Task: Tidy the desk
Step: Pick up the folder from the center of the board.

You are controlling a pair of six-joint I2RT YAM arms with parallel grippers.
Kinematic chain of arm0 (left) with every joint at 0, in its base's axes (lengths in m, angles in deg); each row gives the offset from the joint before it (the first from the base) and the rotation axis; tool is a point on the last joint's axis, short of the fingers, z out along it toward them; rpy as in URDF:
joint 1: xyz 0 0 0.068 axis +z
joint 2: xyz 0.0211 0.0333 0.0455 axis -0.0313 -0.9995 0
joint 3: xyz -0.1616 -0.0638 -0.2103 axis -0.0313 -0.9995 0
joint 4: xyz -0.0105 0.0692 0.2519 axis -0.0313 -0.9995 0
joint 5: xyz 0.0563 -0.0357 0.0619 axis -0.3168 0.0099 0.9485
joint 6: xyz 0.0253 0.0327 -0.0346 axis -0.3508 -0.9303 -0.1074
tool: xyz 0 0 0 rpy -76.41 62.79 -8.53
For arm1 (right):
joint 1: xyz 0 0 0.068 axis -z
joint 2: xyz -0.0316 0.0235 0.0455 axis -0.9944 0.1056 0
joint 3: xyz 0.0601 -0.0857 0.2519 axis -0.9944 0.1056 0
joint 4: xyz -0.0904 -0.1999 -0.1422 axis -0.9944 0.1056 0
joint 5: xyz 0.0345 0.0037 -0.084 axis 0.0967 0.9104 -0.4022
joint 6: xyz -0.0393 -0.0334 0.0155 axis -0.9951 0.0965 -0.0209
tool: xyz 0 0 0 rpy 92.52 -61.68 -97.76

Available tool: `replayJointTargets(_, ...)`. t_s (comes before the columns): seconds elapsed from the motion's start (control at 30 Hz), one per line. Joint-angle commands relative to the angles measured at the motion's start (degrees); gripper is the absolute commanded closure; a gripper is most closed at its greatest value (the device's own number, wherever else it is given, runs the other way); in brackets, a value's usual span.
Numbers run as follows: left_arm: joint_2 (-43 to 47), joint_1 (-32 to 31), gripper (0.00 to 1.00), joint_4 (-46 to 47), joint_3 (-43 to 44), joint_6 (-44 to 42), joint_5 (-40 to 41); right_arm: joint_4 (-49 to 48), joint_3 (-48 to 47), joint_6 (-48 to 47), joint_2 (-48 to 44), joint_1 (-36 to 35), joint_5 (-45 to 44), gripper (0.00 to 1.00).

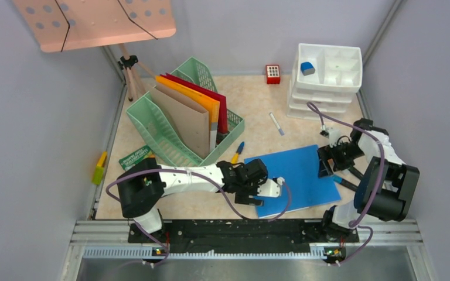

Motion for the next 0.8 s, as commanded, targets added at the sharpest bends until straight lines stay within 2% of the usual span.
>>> replayJointTargets(0.0, -0.74, 0.02, 0.06, 6.61, -1.25, 1.23, 1.95, -3.45, -1.71, 1.02, 2.82, 0.48, 2.54, 0.16)
replayJointTargets(0.43, -0.60, 0.02, 0.06, 8.02, -3.16, 4.24, 2.46, -6.86, -2.04, 2.24, 7.78, 0.47, 3.70, 0.18)
replayJointTargets(0.77, -2.55, 0.11, 0.07, 8.46, -2.89, 9.44, 3.24, -4.45, -2.22, 2.36, 10.61, 0.44, 9.62, 0.22)
